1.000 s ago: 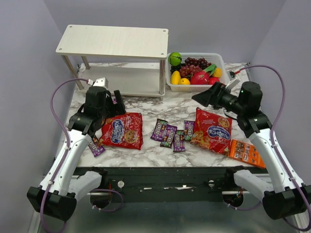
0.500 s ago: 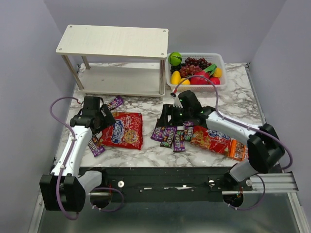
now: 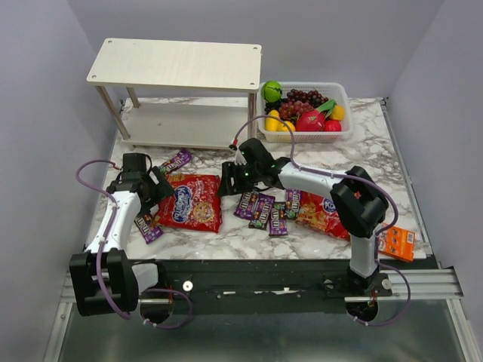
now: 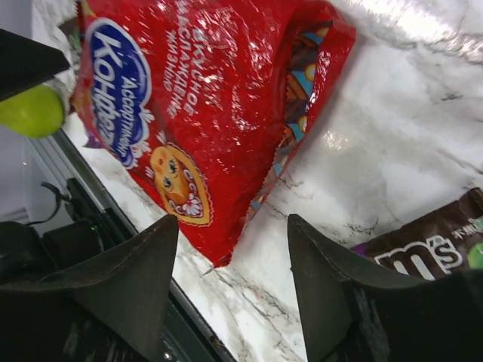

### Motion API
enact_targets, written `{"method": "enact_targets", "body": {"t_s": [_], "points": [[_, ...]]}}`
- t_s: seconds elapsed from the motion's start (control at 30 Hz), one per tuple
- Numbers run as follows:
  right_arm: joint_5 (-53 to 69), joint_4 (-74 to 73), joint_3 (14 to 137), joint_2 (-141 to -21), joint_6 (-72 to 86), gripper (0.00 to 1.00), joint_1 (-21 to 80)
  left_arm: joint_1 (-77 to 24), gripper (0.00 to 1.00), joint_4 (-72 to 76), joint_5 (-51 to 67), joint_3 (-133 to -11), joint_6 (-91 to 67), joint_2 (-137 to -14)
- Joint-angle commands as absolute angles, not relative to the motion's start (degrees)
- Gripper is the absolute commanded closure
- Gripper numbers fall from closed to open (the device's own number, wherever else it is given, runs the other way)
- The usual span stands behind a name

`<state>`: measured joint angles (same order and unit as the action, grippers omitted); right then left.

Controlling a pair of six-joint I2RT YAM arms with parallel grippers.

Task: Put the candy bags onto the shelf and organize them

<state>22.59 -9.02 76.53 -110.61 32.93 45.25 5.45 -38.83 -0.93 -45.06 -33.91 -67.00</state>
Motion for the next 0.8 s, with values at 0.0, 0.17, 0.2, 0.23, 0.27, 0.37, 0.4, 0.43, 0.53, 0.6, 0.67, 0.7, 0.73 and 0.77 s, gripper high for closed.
{"method": "enact_targets", "body": {"t_s": [0.0,0.17,0.2,0.23,0.27,0.37,0.4,0.43,0.53,0.6,0.67,0.7,0.73,0.77], "points": [[22.59,-8.96,77.96,-114.87,32.43,0.32,47.28,6.68,0.01,-35.77,3.6,-43.33,-33.4,-68.64],[22.67,-9.14,76.91,-116.63,33.57,0.31,48.16,6.94,0.02,-35.86,3.78,-42.89,-32.87,-70.14],[22.85,-9.05,76.9,-117.33,33.66,0.32,48.16,7.12,0.02,-36.03,3.78,-42.72,-32.78,-69.96],[23.2,-9.05,76.9,-117.77,33.66,0.34,48.34,7.21,0.02,-36.12,3.69,-42.63,-32.52,-69.87],[23.9,-8.88,76.9,-118.12,33.92,0.37,48.51,7.21,0.02,-35.95,3.78,-42.54,-32.43,-69.79],[24.78,-8.88,76.47,-119.27,34.54,0.54,48.78,7.38,0.02,-36.12,3.69,-42.8,-31.82,-69.35],[24.79,-8.96,76.2,-119.35,34.72,0.59,48.69,7.47,0.02,-36.12,3.78,-42.89,-31.73,-69.35],[24.79,-8.96,75.68,-119.27,34.8,0.62,48.69,7.47,0.02,-36.21,3.78,-42.98,-31.64,-69.43],[23.56,-9.23,74.1,-118.74,34.89,0.78,48.6,7.56,0.02,-36.3,4.39,-43.15,-31.2,-69.17],[22.24,-9.67,73.22,-118.57,34.72,0.98,48.69,7.56,0.02,-35.86,5.27,-42.8,-31.03,-68.73],[20.14,-10.8,72.6,-117.52,34.98,0.99,48.34,7.56,0.02,-35.68,5.97,-42.63,-30.85,-68.38],[19.69,-10.81,71.64,-116.99,34.81,0.99,48.17,7.56,0.02,-35.51,6.15,-42.45,-30.59,-68.29],[18.9,-10.9,70.93,-116.46,34.8,0.99,47.64,7.56,0.01,-35.59,6.41,-42.36,-30.5,-68.12],[18.37,-10.81,70.32,-115.15,34.72,0.99,47.46,7.56,0.01,-35.42,6.68,-42.28,-30.41,-68.12]]}}
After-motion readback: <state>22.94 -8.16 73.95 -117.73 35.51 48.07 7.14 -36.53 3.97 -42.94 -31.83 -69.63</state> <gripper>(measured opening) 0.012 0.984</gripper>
